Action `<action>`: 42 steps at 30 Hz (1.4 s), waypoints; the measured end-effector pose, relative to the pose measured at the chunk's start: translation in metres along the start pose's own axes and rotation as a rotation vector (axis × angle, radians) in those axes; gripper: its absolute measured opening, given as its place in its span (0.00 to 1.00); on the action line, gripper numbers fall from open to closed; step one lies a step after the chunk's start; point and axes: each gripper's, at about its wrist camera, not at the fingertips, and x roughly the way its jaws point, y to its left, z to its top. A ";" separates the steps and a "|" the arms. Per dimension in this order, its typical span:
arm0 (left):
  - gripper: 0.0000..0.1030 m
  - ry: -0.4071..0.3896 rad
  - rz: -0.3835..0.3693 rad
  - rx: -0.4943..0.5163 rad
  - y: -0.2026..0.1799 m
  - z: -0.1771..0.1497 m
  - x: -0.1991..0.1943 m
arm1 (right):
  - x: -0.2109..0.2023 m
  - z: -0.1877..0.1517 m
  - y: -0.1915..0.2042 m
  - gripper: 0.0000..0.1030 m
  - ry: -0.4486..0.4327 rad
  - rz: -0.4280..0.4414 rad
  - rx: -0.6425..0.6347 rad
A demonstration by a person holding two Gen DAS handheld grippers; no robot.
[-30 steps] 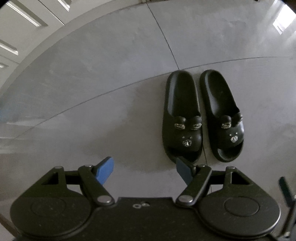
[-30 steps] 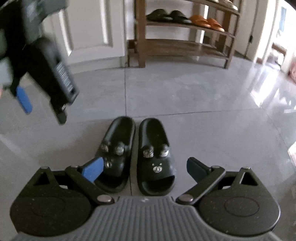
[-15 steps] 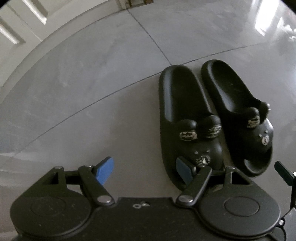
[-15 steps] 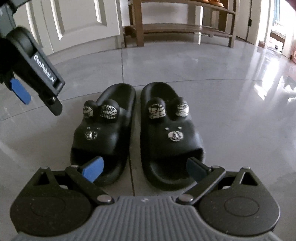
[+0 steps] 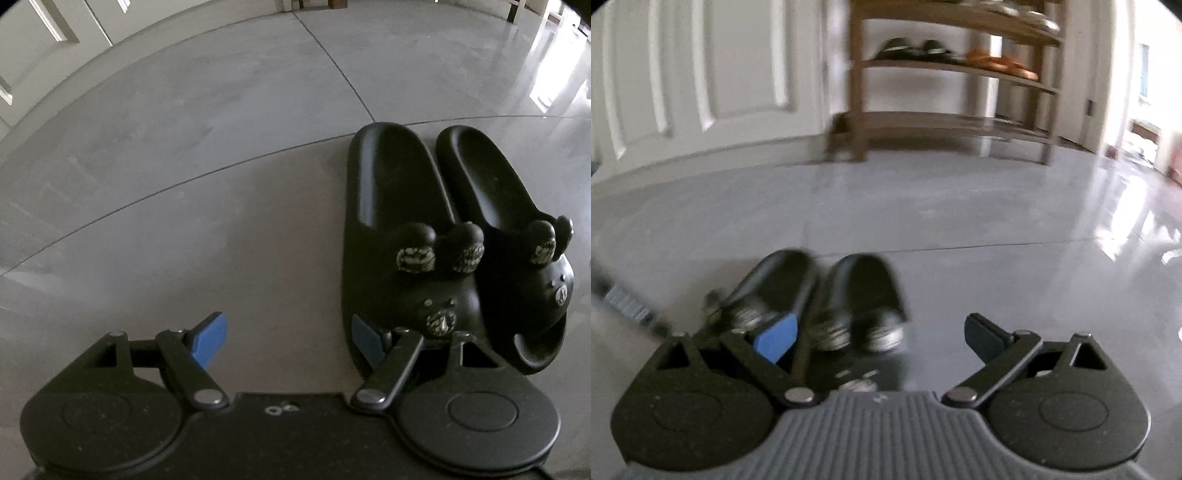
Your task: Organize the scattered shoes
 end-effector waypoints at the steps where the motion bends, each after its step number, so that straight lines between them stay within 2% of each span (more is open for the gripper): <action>1: 0.73 0.004 -0.005 -0.004 0.001 -0.002 0.000 | 0.007 0.004 -0.010 0.96 0.009 -0.003 0.039; 3: 0.73 0.006 -0.002 -0.004 0.000 -0.002 0.000 | 0.013 0.010 -0.020 0.96 0.033 0.024 0.101; 6: 0.73 -0.006 -0.003 0.005 -0.003 -0.002 -0.006 | 0.011 0.017 -0.024 0.96 0.025 0.135 0.147; 8: 0.73 -0.014 -0.014 0.007 -0.005 -0.001 -0.006 | 0.009 0.018 -0.020 0.96 0.025 0.203 0.123; 11: 0.73 -0.018 -0.026 0.010 -0.008 -0.001 -0.004 | 0.008 0.017 -0.013 0.96 0.029 0.232 0.033; 15: 0.73 -0.014 -0.019 0.009 -0.005 -0.005 -0.002 | 0.016 0.014 -0.017 0.96 0.065 0.178 -0.032; 19: 0.73 -0.012 -0.020 0.008 0.000 -0.005 -0.002 | 0.026 0.011 -0.038 0.96 0.114 0.170 0.017; 25: 0.73 -0.009 0.002 0.008 0.001 0.006 0.016 | 0.040 0.000 -0.048 0.96 0.144 -0.033 0.003; 29: 0.73 -0.032 0.001 0.004 0.001 0.000 0.012 | 0.024 -0.015 -0.017 0.96 0.096 -0.018 -0.036; 39: 0.73 -0.012 0.004 0.013 0.002 -0.012 0.011 | -0.018 -0.055 0.064 0.96 -0.032 0.033 -0.134; 42: 0.73 -0.008 0.012 0.007 0.007 -0.014 0.009 | -0.017 -0.078 0.085 0.96 0.002 0.020 -0.140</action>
